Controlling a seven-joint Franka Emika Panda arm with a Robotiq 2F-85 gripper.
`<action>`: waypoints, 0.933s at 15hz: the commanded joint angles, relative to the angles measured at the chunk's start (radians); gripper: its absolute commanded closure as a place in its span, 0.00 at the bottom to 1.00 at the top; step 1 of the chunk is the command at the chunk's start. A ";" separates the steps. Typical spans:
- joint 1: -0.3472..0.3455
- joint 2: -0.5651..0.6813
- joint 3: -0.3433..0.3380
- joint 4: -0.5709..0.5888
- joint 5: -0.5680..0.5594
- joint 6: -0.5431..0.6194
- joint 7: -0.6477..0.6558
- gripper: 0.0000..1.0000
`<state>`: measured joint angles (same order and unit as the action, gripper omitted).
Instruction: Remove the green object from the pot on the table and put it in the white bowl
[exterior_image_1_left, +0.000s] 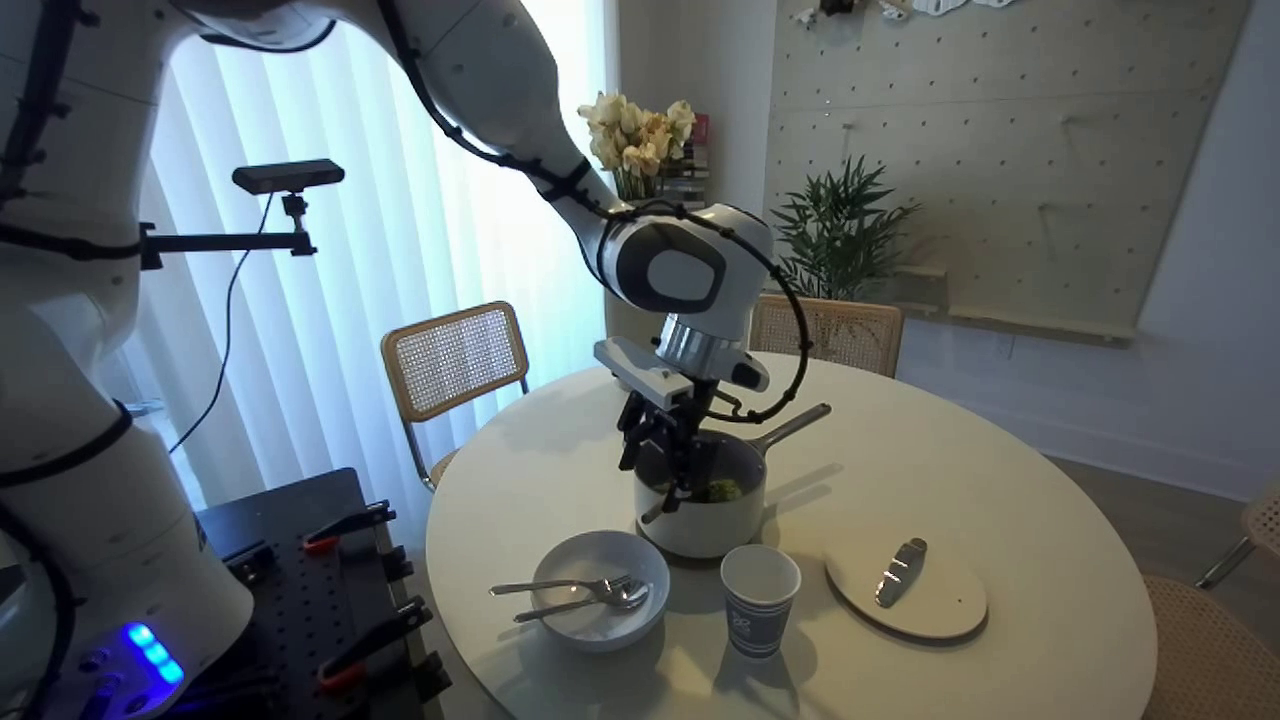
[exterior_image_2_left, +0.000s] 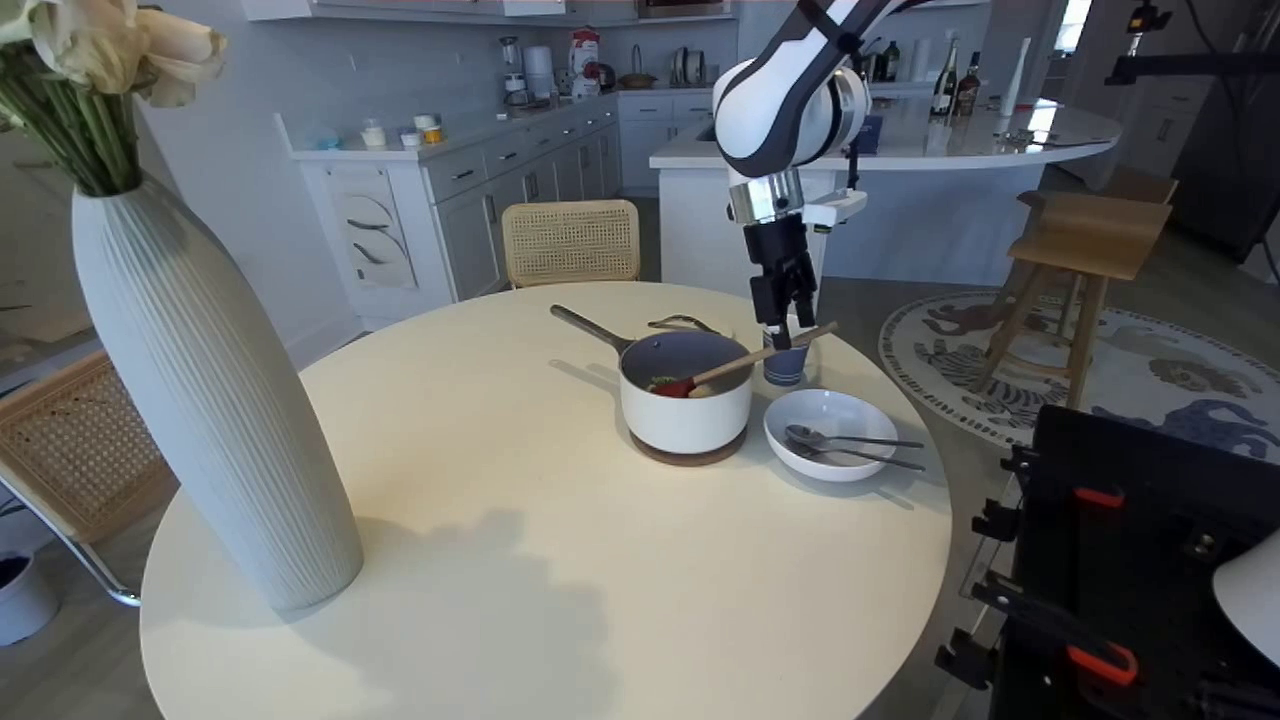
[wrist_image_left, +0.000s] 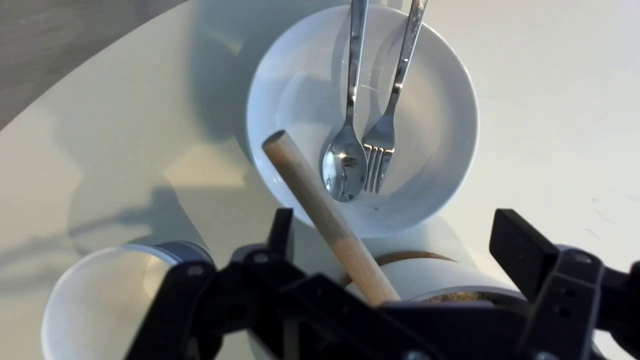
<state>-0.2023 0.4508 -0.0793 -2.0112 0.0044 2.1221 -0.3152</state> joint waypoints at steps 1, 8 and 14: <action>0.004 -0.056 0.002 -0.053 -0.026 -0.016 -0.025 0.00; 0.006 -0.074 0.009 -0.079 -0.031 -0.029 -0.039 0.00; 0.012 -0.071 0.030 -0.088 -0.011 -0.042 -0.033 0.00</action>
<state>-0.1976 0.4160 -0.0581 -2.0694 -0.0143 2.0999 -0.3331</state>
